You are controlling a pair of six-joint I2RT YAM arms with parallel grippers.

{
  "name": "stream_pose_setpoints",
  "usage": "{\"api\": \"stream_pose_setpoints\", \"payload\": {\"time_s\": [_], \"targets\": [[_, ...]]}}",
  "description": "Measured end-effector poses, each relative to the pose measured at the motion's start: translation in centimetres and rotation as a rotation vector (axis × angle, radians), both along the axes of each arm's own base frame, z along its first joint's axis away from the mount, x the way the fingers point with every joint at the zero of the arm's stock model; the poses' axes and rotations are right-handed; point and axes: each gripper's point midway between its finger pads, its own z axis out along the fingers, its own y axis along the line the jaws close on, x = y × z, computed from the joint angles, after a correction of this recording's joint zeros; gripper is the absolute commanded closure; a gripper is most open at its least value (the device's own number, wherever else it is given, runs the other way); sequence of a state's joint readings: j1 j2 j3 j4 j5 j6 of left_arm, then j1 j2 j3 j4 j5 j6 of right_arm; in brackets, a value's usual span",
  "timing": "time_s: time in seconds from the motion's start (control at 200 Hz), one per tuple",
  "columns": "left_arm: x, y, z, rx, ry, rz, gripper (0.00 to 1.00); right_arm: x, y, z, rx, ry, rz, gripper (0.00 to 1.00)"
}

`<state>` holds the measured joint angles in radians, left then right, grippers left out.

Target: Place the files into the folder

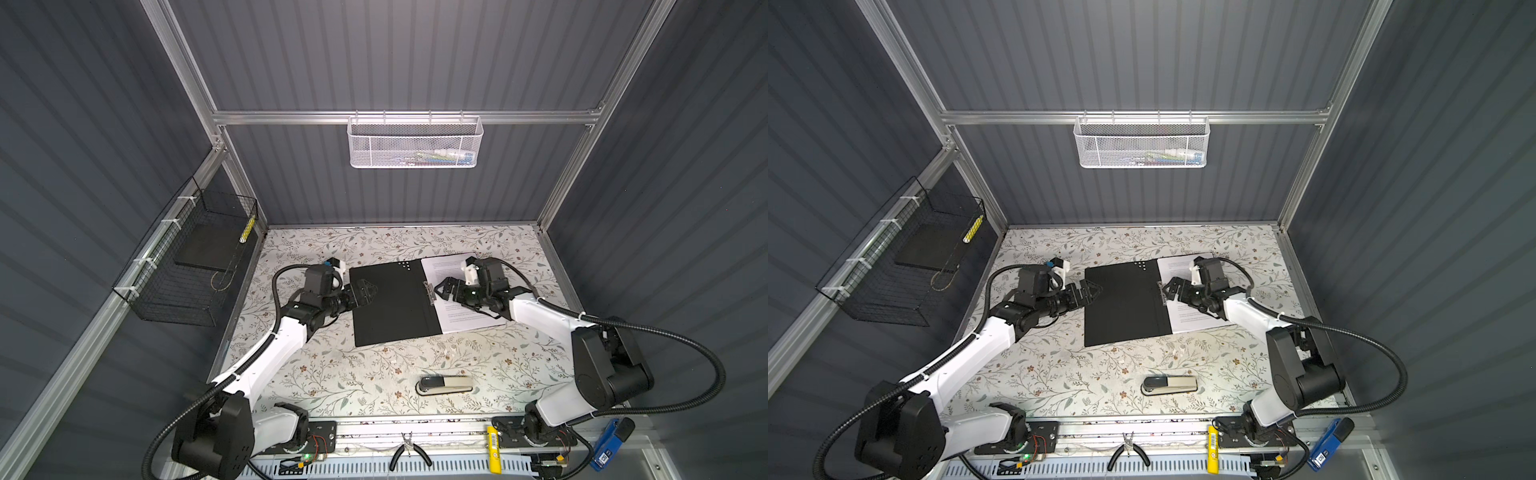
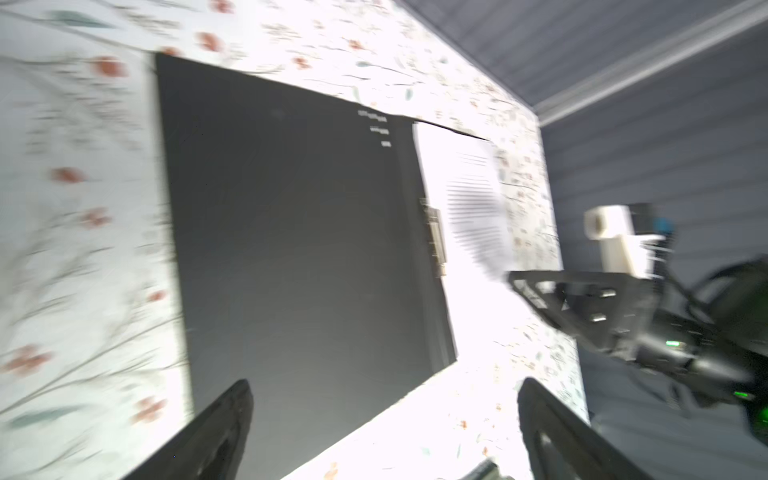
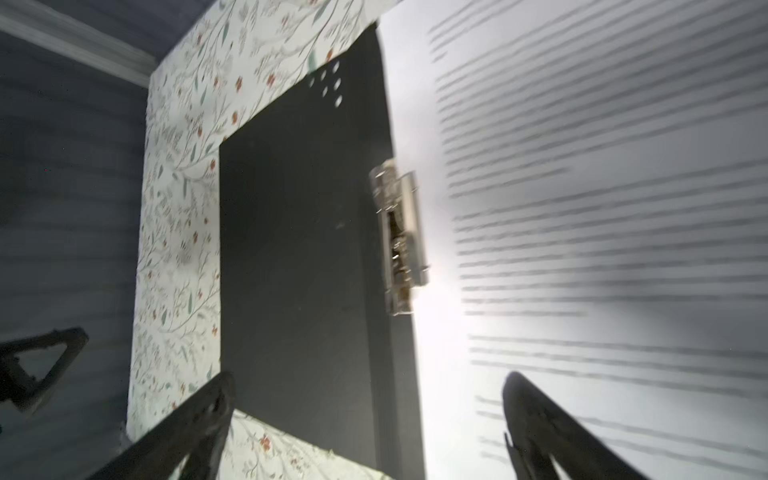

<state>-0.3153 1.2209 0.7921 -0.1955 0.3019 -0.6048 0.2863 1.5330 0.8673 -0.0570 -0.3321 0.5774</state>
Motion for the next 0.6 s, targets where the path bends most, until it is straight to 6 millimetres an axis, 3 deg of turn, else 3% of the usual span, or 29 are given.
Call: {"api": "stream_pose_setpoints", "payload": {"time_s": [0.13,0.275,0.445,0.6], "targets": [[-0.1,3.2,-3.8,0.046,0.096,0.082,0.0,1.2,-6.4,-1.0,-0.039,0.023,-0.165,0.01],[0.0,3.9,-6.7,0.064,0.173,0.104,0.0,0.5,-11.7,-3.4,-0.037,0.09,-0.31,0.01],[0.2,3.1,-8.7,0.047,0.216,0.067,0.0,-0.1,-13.9,-5.9,0.017,0.175,-0.373,0.01],[-0.1,2.7,-10.4,0.038,0.268,0.043,0.0,1.4,-14.1,-6.1,0.044,0.201,-0.395,0.01]]}}
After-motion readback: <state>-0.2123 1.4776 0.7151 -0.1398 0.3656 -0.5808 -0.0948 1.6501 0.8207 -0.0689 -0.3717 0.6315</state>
